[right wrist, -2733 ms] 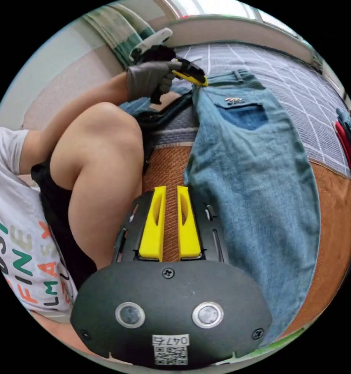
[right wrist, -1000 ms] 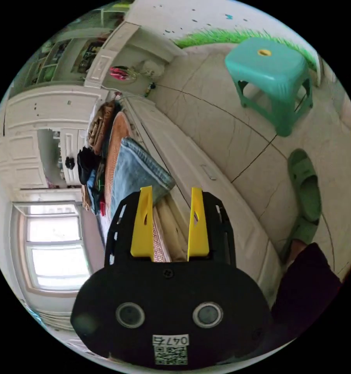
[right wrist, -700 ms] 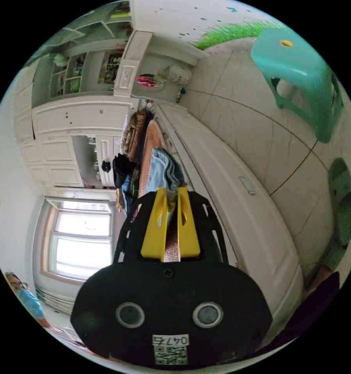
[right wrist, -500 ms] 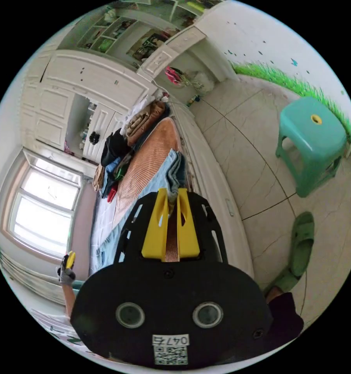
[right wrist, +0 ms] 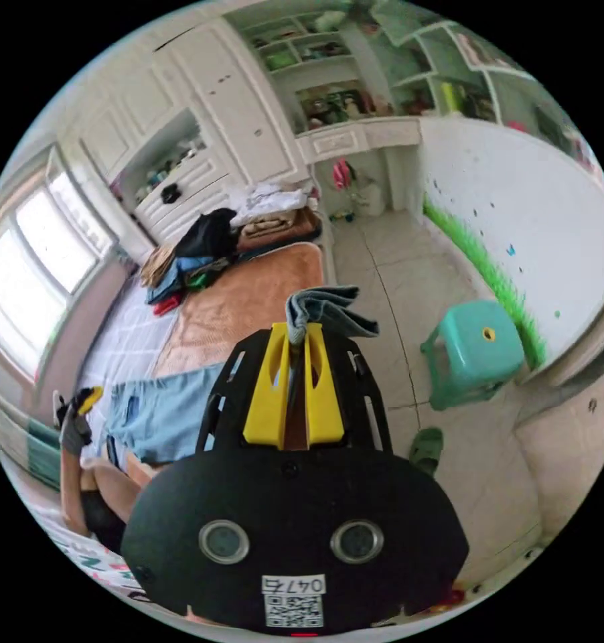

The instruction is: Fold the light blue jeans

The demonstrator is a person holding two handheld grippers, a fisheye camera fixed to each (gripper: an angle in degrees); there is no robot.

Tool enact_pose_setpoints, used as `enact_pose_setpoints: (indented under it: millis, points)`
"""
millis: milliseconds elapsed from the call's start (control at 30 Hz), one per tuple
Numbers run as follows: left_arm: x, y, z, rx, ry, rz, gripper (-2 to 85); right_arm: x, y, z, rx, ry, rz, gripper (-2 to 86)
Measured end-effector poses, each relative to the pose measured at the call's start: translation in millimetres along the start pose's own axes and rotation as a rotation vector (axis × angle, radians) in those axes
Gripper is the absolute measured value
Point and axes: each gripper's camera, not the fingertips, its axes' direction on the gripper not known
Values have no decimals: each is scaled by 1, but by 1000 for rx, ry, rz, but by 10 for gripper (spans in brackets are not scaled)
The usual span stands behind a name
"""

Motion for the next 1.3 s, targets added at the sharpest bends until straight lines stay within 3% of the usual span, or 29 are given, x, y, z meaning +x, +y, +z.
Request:
enact_pose_setpoints:
  millis: [167, 367, 567, 733, 833, 933, 1067, 1200, 1300]
  points:
    - [-10, -26, 5, -37, -1, -26, 36, -234, 54, 48, -87, 31, -593, 3]
    - [-33, -35, 15, -93, 52, -127, 30, -378, 168, 156, -309, -80, -821, 3]
    - [-26, -42, 15, -110, 68, -145, 28, -402, 204, 195, -390, -69, -786, 3]
    - [-2, -45, 12, -132, 36, -95, 29, -401, 189, 158, -227, -157, -712, 5]
    - [9, -43, 1, -117, 16, -94, 34, -417, 208, 189, -326, -134, -779, 21]
    - [13, -35, -49, -6, 15, -126, 53, -423, 233, 229, -518, -167, -852, 88]
    - [6, 3, -190, 306, -30, -171, 93, -405, 221, 197, -478, -328, -849, 97]
    - [-33, 44, -271, 392, -233, -295, 131, -378, 192, 178, -338, -344, -840, 53]
    - [-81, 78, -288, 419, -143, -453, 136, -375, 178, 197, -381, -381, -824, 39]
